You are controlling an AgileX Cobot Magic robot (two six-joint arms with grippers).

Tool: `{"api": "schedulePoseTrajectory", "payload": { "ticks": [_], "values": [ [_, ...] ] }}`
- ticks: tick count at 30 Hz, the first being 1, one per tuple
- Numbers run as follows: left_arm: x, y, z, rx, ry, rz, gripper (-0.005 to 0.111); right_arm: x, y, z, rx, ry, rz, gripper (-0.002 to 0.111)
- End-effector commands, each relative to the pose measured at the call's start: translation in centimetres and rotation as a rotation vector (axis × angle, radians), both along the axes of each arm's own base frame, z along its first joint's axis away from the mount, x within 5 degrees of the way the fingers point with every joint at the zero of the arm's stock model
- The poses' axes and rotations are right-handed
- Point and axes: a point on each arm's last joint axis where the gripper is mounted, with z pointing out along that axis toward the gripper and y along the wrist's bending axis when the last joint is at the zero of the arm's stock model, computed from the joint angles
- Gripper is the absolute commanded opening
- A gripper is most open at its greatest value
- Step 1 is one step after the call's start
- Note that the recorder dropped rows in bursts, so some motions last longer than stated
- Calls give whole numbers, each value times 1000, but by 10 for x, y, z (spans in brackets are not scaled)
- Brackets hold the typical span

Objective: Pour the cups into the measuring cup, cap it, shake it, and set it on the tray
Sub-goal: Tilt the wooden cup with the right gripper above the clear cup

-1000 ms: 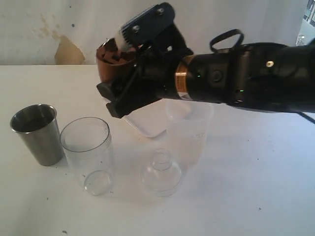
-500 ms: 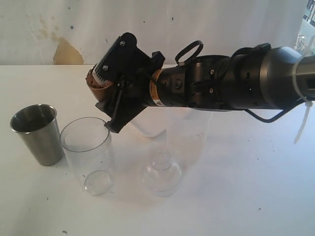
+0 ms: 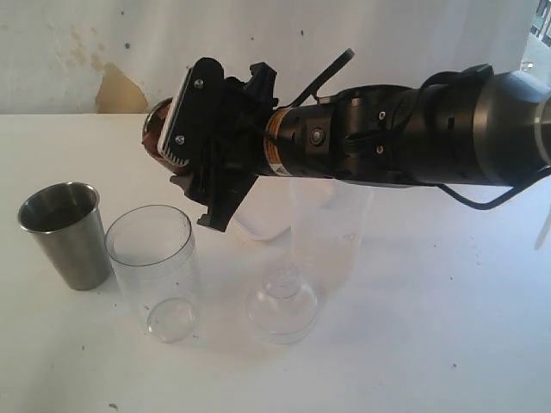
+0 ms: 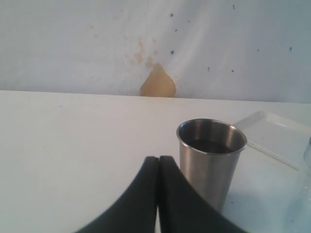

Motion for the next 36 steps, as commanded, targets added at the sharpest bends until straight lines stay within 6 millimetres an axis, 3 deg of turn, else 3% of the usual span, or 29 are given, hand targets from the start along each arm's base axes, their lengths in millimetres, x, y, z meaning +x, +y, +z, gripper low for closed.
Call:
{"api": "schedulePoseTrajectory", "payload": {
  "ticks": [1,31,36],
  "values": [
    [0,0,0,-8,-9,2,1,-5,3,14,31,-45,47,0],
    [0,0,0,-8,-9,2,1,-6,8,8,-261,-302,198,0],
    [0,0,0,-8,-9,2,1,-3,10,0,-263,-275,188,0]
  ]
}}
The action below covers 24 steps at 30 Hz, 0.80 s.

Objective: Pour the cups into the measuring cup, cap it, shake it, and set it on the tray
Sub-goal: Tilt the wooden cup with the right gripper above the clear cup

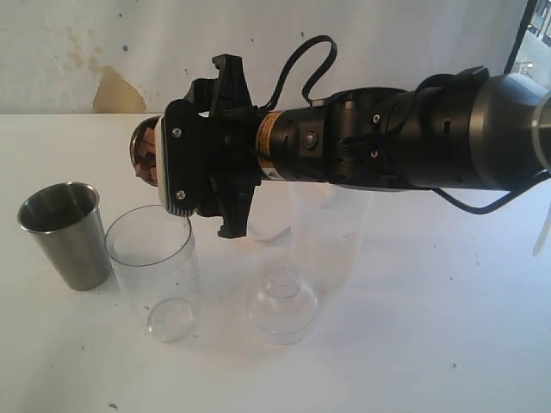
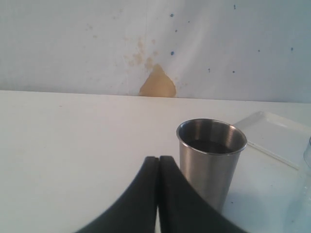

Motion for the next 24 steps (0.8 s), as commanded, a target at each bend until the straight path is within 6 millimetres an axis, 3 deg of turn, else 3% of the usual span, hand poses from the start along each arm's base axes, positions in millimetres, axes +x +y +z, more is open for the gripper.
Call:
{"api": "schedulePoseTrajectory", "payload": {
  "ticks": [1,24],
  "values": [
    [0,0,0,-8,-9,2,1,3,4,-2,5,2,6,0],
    [0,0,0,-8,-9,2,1,9,10,6,-111,-131,50,0]
  ]
}}
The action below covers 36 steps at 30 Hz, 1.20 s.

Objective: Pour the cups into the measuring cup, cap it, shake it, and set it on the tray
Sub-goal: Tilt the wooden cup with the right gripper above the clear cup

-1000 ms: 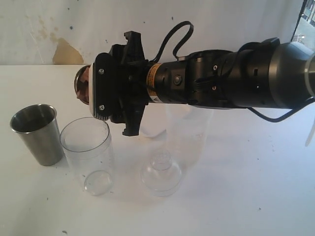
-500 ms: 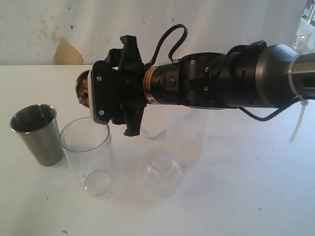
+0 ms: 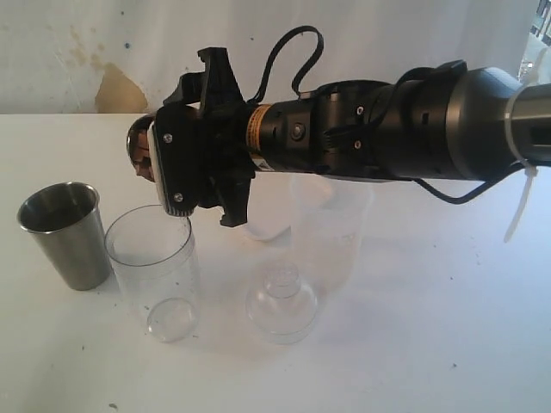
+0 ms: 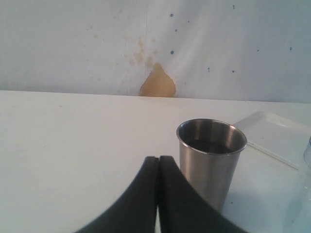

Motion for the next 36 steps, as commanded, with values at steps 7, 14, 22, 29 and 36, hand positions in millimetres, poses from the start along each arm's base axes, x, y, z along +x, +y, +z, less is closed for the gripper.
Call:
{"api": "schedulePoseTrajectory", "payload": {
  "ticks": [7,14,22,29,36],
  "values": [
    [0,0,0,-8,-9,2,1,-7,11,4,-97,-97,67,0],
    [0,0,0,-8,-9,2,1,-7,10,4,-130,-125,79,0],
    [0,0,0,-8,-9,2,1,-9,13,4,-215,-209,136,0],
    [0,0,0,-8,-9,2,1,-12,17,3,-229,-221,156,0],
    [0,0,0,-8,-9,2,1,-12,16,2,-260,-244,164,0]
  ]
}}
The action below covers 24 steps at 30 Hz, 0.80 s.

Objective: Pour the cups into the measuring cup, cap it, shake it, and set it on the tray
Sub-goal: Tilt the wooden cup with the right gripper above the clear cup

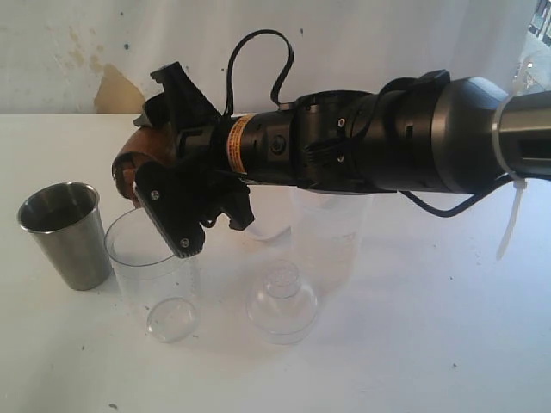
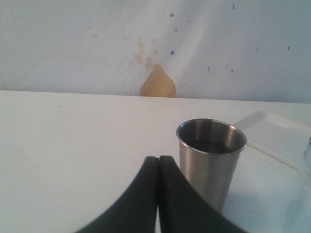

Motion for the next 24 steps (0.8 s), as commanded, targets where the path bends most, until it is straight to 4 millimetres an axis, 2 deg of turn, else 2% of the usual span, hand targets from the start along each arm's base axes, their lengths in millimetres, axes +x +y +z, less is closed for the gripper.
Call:
{"api": "schedulePoseTrajectory", "payload": {
  "ticks": [1,24],
  "values": [
    [0,0,0,-8,-9,2,1,2,0,4,-20,-31,5,0],
    [0,0,0,-8,-9,2,1,2,0,4,-138,-153,81,0]
  ]
}}
